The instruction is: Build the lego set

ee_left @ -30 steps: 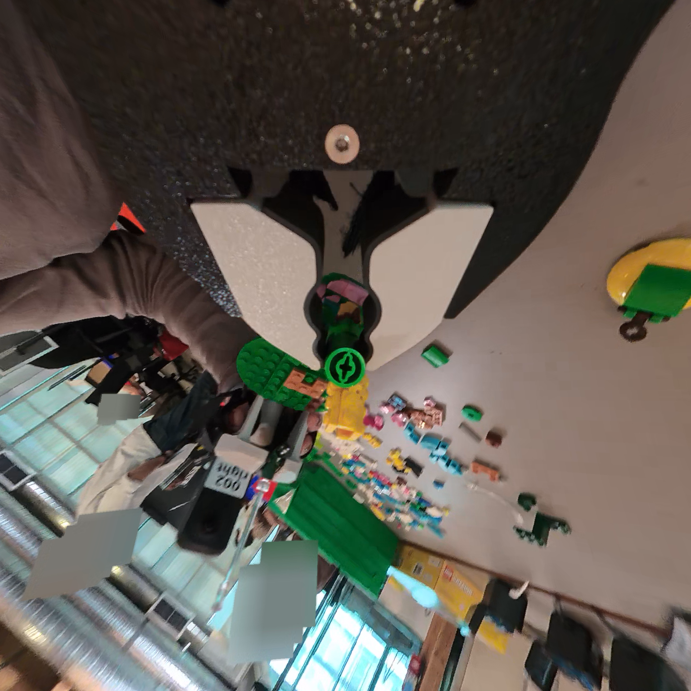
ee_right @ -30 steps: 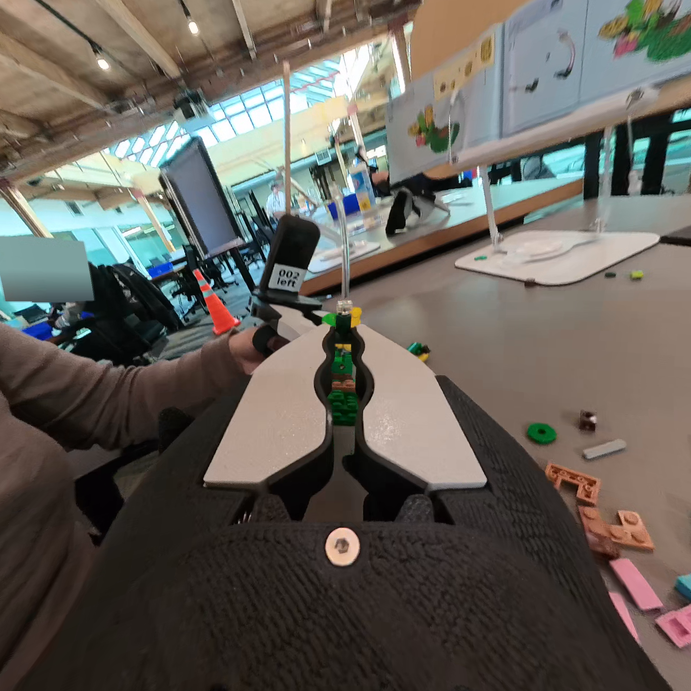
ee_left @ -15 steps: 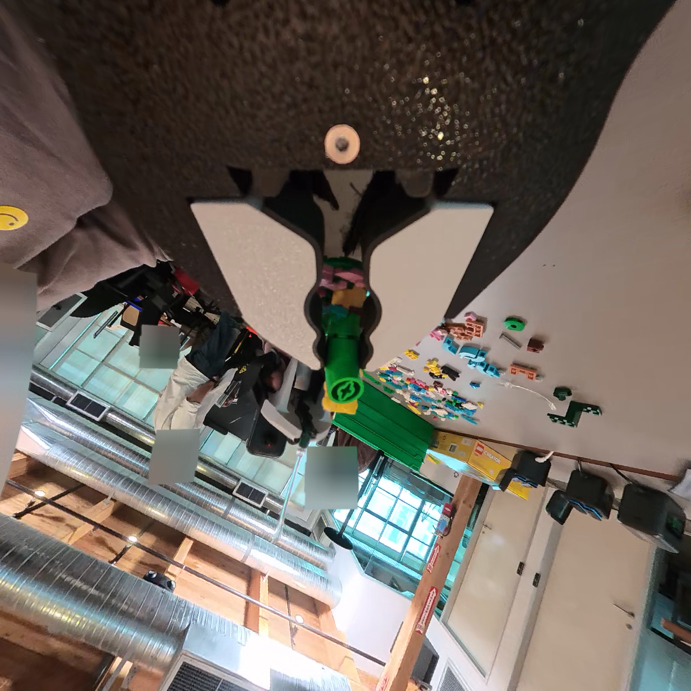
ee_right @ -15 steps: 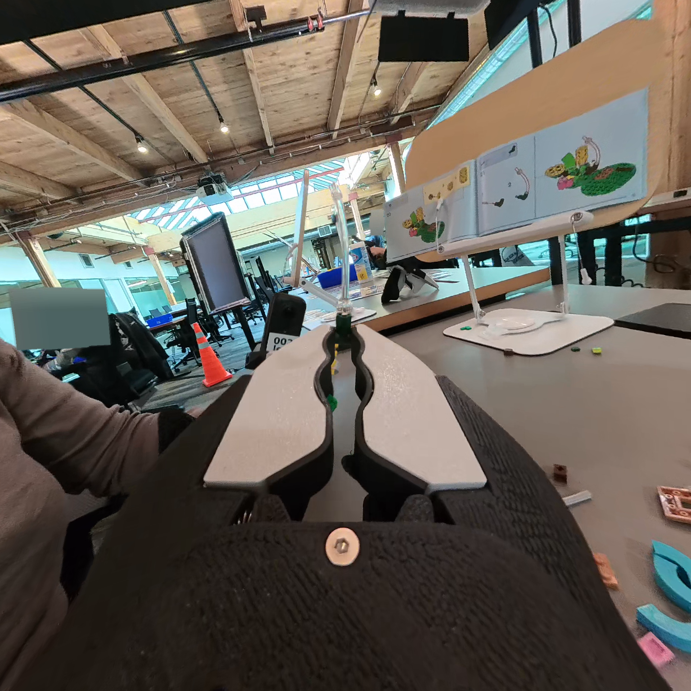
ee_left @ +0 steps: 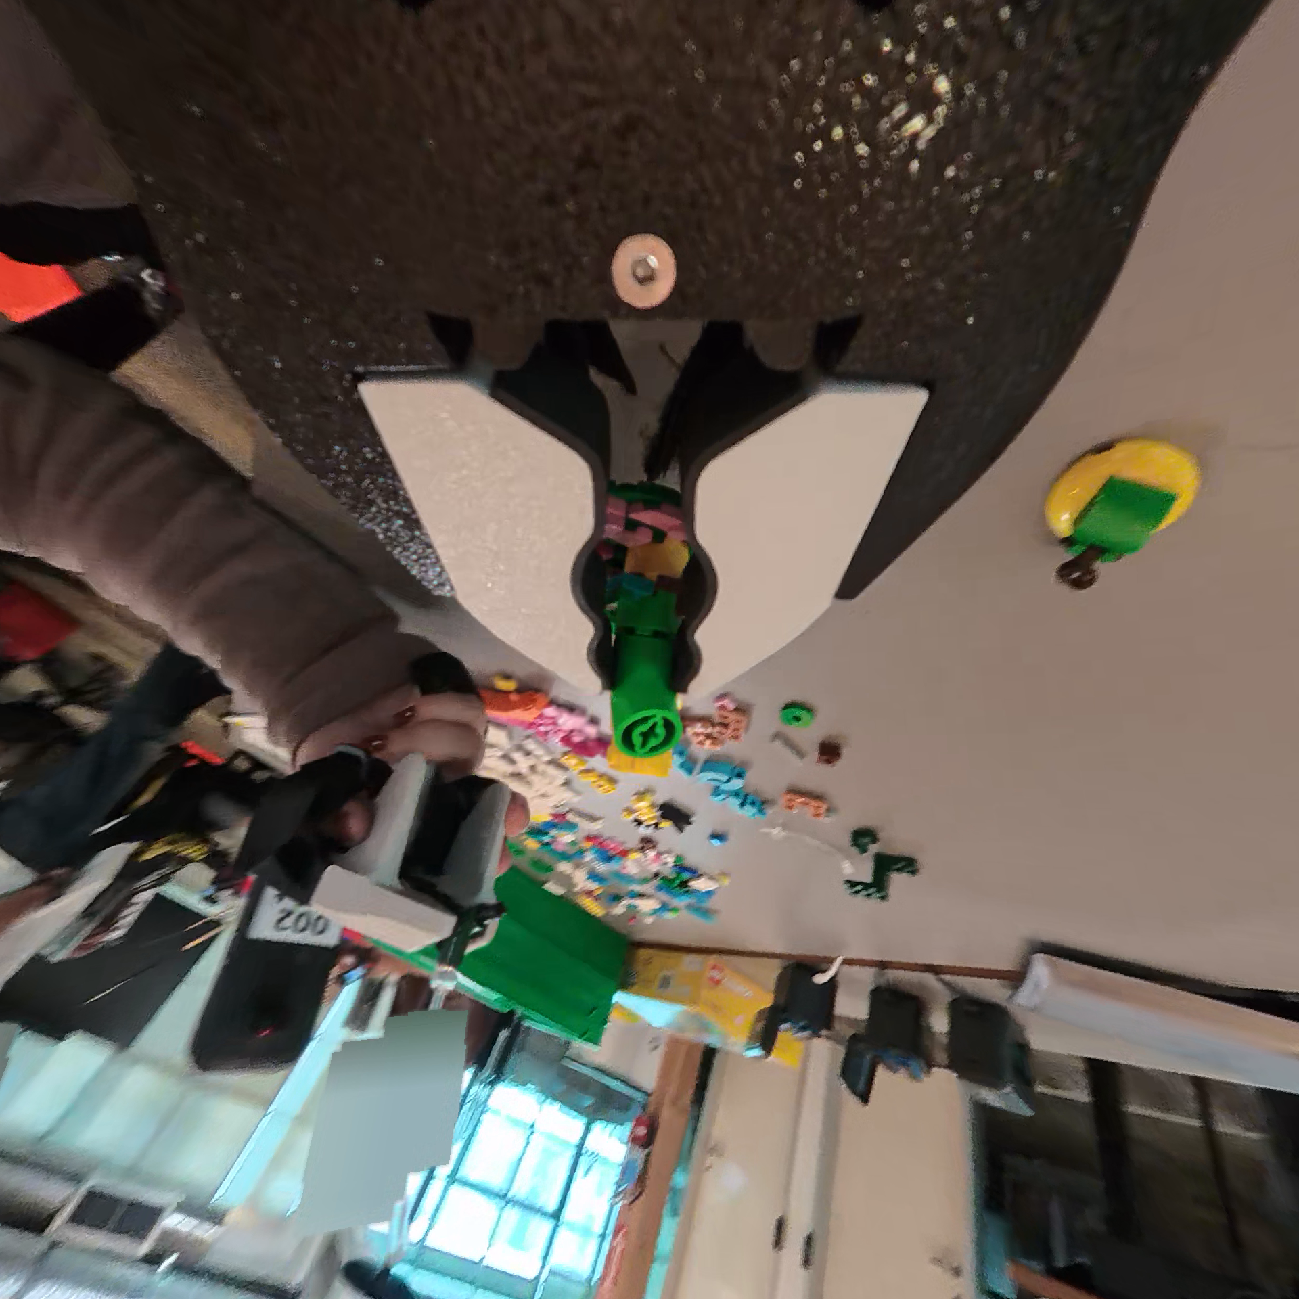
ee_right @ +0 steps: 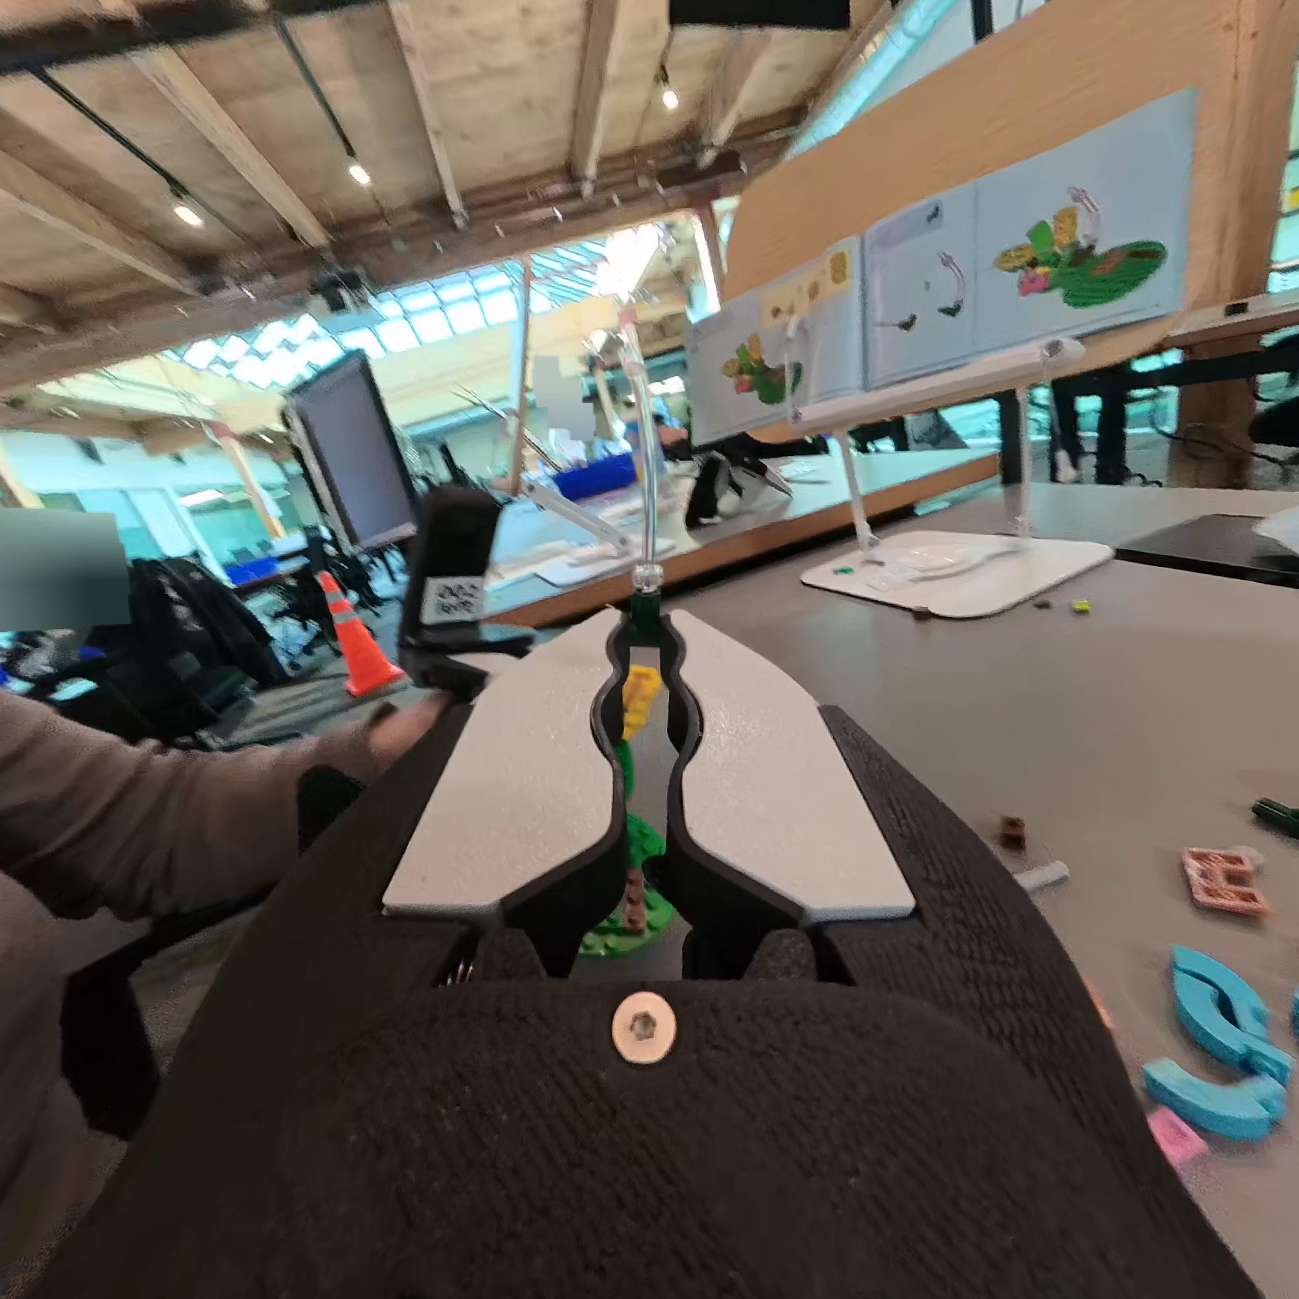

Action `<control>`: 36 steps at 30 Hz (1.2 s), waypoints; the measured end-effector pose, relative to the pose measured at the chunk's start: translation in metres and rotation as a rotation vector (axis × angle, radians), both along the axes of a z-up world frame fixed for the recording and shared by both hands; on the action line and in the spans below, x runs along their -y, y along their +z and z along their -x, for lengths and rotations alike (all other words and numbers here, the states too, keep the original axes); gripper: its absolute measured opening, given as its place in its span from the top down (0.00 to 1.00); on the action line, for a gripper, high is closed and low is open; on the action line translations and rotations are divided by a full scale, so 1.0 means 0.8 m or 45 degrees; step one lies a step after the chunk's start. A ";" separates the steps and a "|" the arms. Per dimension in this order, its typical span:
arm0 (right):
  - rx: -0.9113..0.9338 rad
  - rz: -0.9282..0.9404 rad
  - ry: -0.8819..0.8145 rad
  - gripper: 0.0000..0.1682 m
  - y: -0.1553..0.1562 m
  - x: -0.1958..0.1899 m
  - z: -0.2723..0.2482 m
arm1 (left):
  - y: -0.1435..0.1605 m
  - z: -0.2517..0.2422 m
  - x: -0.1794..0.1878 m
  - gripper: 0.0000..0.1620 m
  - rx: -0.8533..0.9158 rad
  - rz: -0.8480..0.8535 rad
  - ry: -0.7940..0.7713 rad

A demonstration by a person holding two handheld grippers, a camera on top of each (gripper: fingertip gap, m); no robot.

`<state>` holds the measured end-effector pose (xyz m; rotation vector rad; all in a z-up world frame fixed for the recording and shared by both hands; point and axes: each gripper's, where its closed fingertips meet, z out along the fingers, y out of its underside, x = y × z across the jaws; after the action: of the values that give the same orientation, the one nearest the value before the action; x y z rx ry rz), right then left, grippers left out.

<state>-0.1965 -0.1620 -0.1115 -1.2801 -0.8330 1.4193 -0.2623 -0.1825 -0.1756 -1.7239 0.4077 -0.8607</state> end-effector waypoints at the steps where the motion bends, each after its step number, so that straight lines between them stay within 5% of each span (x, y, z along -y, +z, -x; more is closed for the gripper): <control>1: 0.055 -0.016 -0.033 0.97 -0.008 -0.004 0.002 | -0.001 0.003 0.002 0.90 -0.030 0.005 0.024; 11: 0.576 -0.041 0.120 0.96 -0.090 0.029 0.047 | -0.019 0.050 0.065 0.90 -0.237 0.033 0.302; 22: 0.544 -0.091 0.170 0.97 -0.084 0.044 0.055 | -0.055 0.059 0.130 0.90 -0.567 0.092 0.537; 31: 0.459 -0.103 0.211 0.97 -0.069 0.054 0.056 | -0.069 0.047 0.168 0.89 -0.538 0.126 0.578; 36: 0.437 -0.109 0.232 0.97 -0.066 0.059 0.057 | -0.067 0.038 0.186 0.63 -0.521 0.097 0.533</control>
<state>-0.2417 -0.2090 -0.1647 -1.4321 -1.2557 1.3045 -0.2927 -0.3312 -0.2296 -1.9653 0.2671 -0.2231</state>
